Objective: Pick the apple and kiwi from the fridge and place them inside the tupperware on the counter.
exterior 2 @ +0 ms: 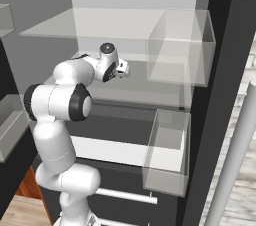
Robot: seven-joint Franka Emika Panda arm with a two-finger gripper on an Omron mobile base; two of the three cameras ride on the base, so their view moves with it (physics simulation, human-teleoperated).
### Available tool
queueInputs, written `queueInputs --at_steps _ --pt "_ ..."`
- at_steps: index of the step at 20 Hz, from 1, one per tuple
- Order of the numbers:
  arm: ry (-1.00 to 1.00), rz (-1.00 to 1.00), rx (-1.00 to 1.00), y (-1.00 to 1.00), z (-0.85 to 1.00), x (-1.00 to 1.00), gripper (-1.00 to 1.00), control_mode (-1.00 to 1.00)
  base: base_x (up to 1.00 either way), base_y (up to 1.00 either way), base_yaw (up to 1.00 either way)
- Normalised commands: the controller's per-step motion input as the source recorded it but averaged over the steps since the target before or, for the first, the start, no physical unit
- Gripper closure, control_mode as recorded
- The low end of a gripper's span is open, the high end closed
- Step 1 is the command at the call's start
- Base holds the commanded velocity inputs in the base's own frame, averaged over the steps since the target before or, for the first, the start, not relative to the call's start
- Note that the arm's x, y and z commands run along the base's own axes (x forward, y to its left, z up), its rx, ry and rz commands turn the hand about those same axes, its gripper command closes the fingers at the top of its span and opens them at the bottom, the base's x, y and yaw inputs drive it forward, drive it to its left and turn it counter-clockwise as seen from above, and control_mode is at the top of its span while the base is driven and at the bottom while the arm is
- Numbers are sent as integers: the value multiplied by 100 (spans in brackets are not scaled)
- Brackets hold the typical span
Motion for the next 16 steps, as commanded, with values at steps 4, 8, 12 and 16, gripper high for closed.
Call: queueInputs --at_steps 4,8,12,16 --pt "0 0 0 26 -59 0 100 -100 0 0 0" --pt "0 0 0 13 -18 1 100 -100 0 0 0" --pt "0 0 0 0 -22 -30 100 -100 0 0 0" --pt "-10 -3 0 -21 -32 -100 100 -100 0 0 0"
